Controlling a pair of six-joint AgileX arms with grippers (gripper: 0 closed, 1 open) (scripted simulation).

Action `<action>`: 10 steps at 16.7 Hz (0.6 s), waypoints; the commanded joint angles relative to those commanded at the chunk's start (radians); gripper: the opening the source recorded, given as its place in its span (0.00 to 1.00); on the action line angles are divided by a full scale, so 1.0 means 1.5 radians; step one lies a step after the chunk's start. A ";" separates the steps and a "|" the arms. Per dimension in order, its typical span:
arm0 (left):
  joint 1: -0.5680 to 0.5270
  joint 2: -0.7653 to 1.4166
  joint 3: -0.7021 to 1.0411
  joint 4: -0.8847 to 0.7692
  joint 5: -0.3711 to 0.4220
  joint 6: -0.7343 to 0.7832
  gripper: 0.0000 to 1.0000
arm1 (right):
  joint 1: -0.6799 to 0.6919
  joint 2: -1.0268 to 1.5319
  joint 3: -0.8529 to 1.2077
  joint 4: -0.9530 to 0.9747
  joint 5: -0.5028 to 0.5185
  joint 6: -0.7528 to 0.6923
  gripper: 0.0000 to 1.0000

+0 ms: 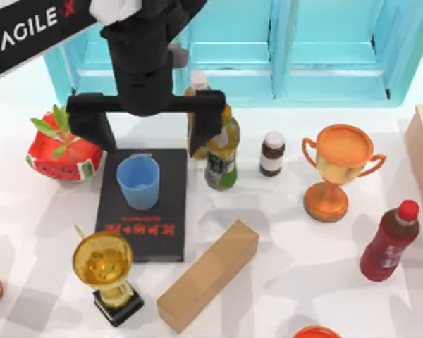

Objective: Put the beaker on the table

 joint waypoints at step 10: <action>0.003 0.042 -0.150 0.191 0.000 0.003 1.00 | 0.000 0.000 0.000 0.000 0.000 0.000 1.00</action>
